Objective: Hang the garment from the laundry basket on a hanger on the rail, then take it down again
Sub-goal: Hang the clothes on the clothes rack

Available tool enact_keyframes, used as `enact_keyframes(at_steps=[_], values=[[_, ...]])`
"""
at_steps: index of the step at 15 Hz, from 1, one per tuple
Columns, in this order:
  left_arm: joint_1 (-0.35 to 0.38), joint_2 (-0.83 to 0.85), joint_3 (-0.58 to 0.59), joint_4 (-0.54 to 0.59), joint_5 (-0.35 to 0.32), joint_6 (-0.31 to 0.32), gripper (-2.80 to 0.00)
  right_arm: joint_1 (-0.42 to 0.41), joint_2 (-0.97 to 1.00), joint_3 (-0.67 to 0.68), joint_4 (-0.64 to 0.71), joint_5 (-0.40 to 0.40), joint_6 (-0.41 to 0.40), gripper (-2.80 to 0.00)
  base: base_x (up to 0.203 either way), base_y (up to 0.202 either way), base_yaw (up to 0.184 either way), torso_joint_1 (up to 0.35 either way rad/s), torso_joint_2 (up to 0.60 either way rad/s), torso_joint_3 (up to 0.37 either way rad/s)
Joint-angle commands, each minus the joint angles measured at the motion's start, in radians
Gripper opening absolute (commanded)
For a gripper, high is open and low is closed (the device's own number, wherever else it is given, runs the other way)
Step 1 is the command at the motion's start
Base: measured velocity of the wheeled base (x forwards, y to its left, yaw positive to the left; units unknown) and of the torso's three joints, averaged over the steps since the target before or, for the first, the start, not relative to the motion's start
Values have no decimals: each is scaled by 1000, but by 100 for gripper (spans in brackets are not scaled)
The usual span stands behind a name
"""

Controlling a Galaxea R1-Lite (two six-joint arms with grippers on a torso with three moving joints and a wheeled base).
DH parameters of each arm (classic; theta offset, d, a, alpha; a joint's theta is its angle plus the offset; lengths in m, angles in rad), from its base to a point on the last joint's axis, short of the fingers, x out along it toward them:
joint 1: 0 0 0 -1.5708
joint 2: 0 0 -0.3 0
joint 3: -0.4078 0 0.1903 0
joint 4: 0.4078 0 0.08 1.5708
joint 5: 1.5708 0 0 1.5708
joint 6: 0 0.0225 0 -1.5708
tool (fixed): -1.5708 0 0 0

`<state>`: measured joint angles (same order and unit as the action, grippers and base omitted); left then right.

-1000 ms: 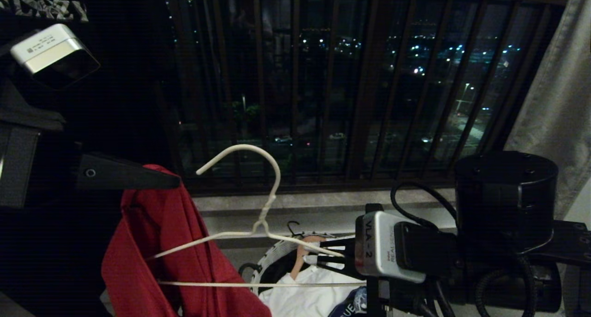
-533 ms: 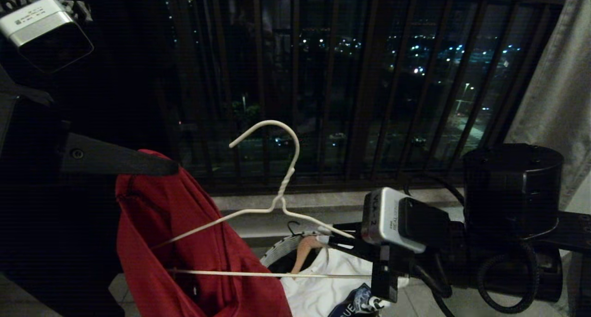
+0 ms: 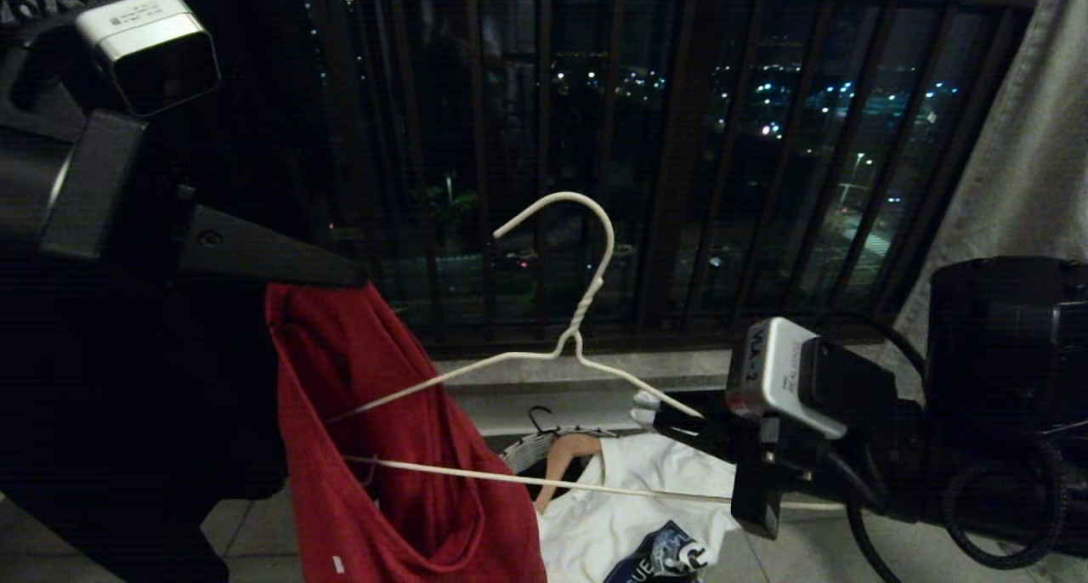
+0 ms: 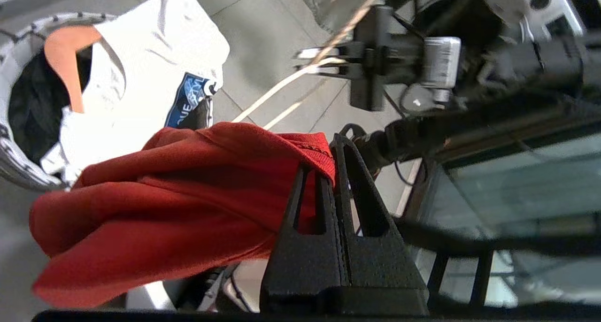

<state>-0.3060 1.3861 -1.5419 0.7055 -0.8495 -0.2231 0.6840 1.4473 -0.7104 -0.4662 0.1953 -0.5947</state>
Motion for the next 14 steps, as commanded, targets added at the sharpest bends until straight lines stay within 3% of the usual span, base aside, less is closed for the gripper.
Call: enact_keyframes(at_steps=[1,4,9,14], values=[[-7,47,-37,1,2,-53,-280,-1,-31,0,-5,-34,26,-280,0,0,0,0,0,0],[-30,50,-37,-107,35,-201,-280,0,-33,5,-4,-77,30,-280,0,0,0,0,0,0],[-162,36,-14,-223,222,-363,-280,-8,-37,45,-6,-120,43,-280,0,0,0,0,0,0],[-339,38,47,-379,407,-525,-280,-54,-73,49,-3,-130,46,-280,0,0,0,0,0,0]])
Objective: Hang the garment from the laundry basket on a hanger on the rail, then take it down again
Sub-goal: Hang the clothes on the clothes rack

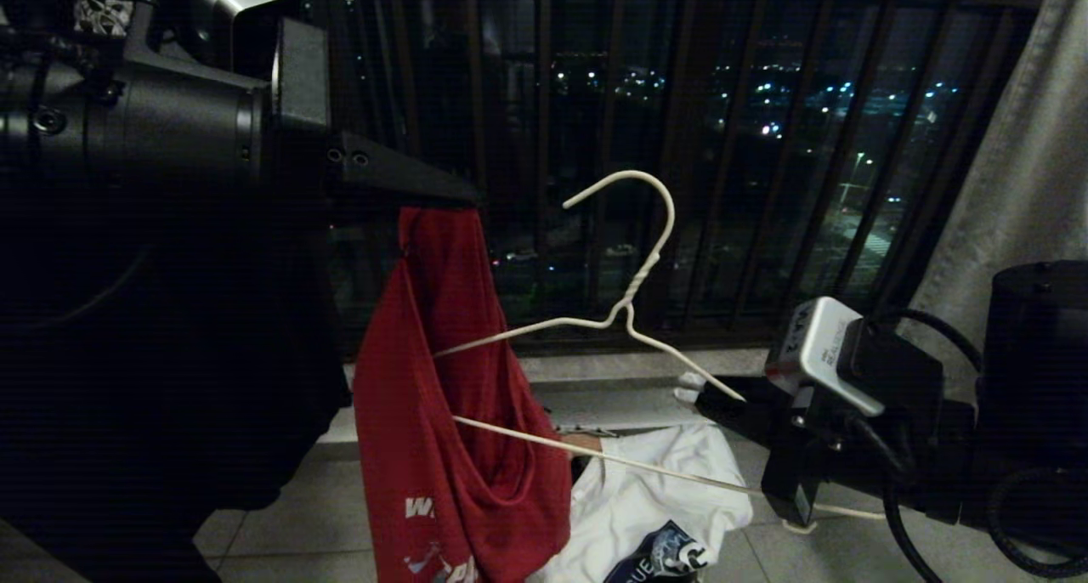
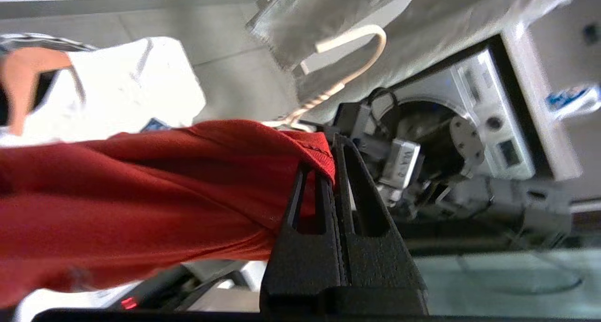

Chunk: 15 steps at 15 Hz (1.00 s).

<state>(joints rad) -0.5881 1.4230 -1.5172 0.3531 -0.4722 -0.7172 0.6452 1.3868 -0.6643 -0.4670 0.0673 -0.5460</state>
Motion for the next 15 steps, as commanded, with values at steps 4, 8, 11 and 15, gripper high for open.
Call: enact_keyframes(at_steps=[4,8,11,15], values=[[-189,1,78,-122,169,-96,-280,-88,-42,46,-4,-3,-3,-280,0,0,0,0,0,0],[-316,-10,155,-233,264,-147,-280,-153,-54,69,-5,0,-2,-280,0,0,0,0,0,0],[-392,-33,181,-238,264,-157,-280,-163,-56,63,-7,-3,35,-280,0,0,0,0,0,0],[-464,-67,208,-238,262,-157,-280,-162,-61,43,-5,-3,35,-280,0,0,0,0,0,0]])
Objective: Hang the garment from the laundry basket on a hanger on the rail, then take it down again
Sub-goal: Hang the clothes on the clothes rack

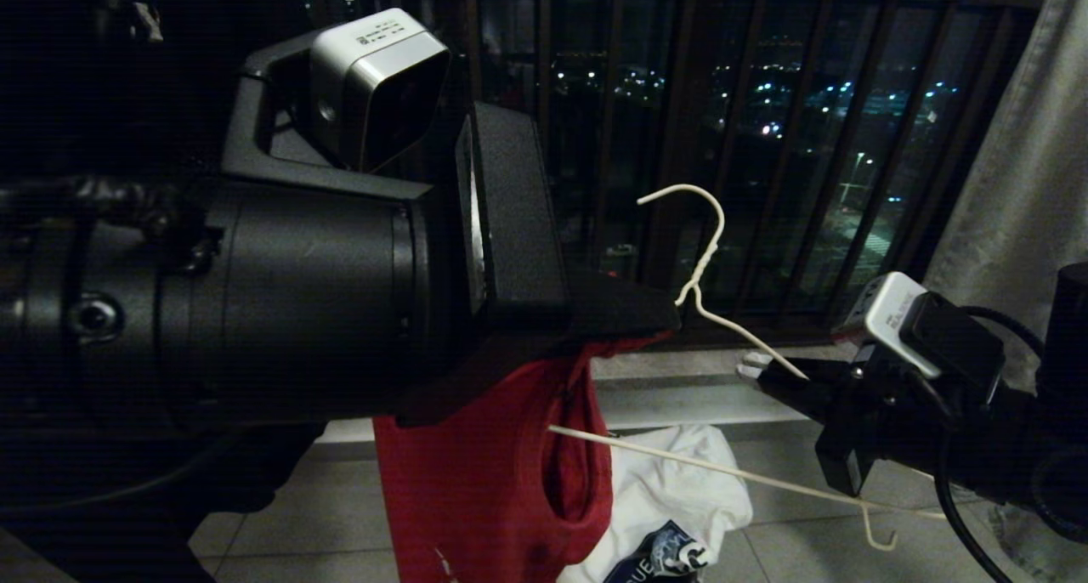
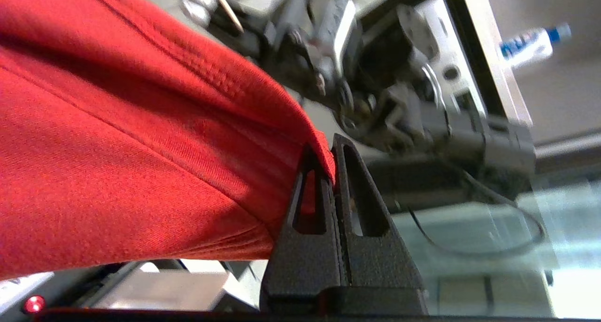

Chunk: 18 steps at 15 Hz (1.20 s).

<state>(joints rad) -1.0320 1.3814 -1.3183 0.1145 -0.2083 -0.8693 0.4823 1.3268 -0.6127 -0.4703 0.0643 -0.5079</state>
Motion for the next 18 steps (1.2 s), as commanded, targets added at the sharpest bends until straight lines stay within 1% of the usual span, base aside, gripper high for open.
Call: enact_keyframes(at_steps=[1,2,3,5,6,8,11,13,15,16,18], values=[[-25,-42,10,1,2,-3,-280,-1,-2,-8,-2,-1,-3,-280,0,0,0,0,0,0],[-22,-58,5,0,13,-1,-280,-2,-9,-5,-1,-1,-3,-280,0,0,0,0,0,0],[2,-62,-4,-1,32,3,-280,-12,-23,-1,0,-1,-3,-280,0,0,0,0,0,0],[79,-59,-30,-1,48,8,-280,-21,-49,2,17,-1,-3,-280,0,0,0,0,0,0],[117,-60,-45,-1,49,12,-280,-24,-68,1,47,-1,-3,-280,0,0,0,0,0,0],[193,-68,-74,0,51,17,-280,-62,-88,4,82,3,0,-280,0,0,0,0,0,0],[266,-73,-102,1,50,29,-280,-87,-102,8,85,5,2,-280,0,0,0,0,0,0],[280,-74,-108,1,49,32,-280,-102,-100,7,85,6,1,-280,0,0,0,0,0,0],[277,-76,-107,1,41,30,-280,-103,-95,7,85,6,2,-280,0,0,0,0,0,0],[265,-76,-102,2,38,30,-280,-103,-88,7,85,7,1,-280,0,0,0,0,0,0],[215,-70,-81,2,40,29,-280,-95,-69,5,84,8,-4,-280,0,0,0,0,0,0]])
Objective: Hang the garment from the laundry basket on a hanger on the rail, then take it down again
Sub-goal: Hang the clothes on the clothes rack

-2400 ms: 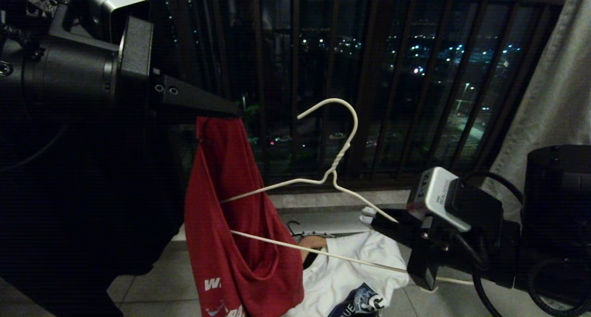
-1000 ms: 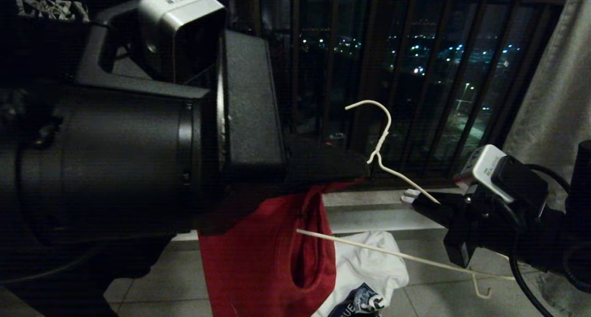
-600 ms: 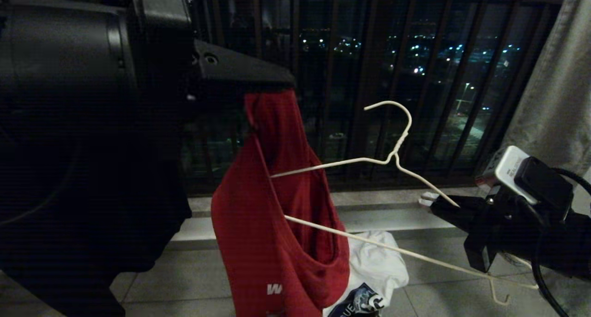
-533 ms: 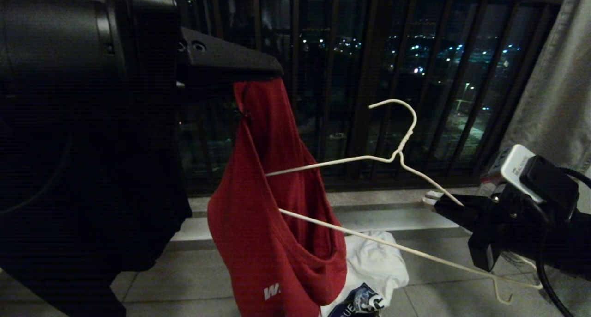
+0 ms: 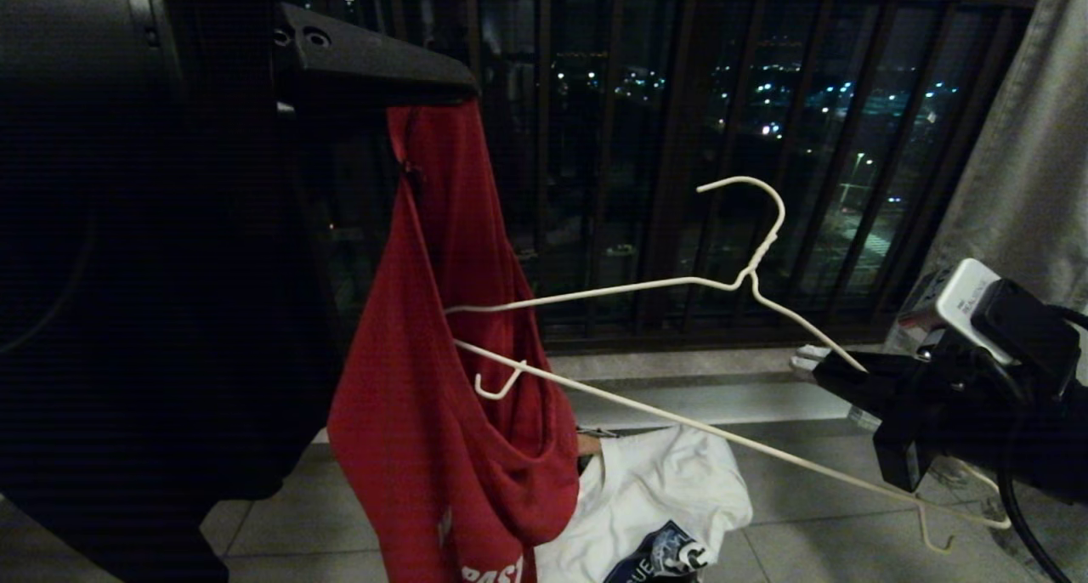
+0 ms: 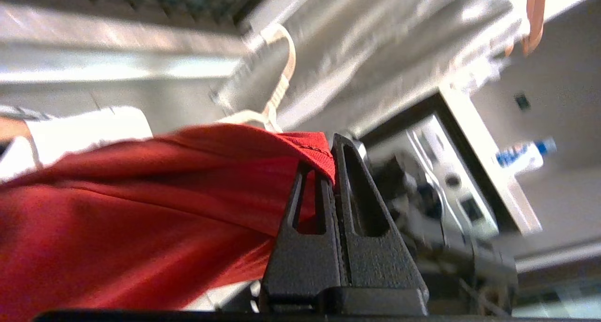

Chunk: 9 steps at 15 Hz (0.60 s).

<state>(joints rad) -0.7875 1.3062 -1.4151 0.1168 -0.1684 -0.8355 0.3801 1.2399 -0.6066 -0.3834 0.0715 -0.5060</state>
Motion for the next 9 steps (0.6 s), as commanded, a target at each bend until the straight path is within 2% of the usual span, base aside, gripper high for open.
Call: enact_keyframes(at_steps=[1,4,9], values=[[-45,17,24,-2,2,-4,-280,25,27,-1,-3,2,-8,-280,0,0,0,0,0,0],[-64,27,27,-2,1,-5,-280,118,76,-10,-4,-10,-14,-280,0,0,0,0,0,0],[-68,21,28,-2,6,5,-280,218,141,-39,-3,-31,-8,-280,0,0,0,0,0,0]])
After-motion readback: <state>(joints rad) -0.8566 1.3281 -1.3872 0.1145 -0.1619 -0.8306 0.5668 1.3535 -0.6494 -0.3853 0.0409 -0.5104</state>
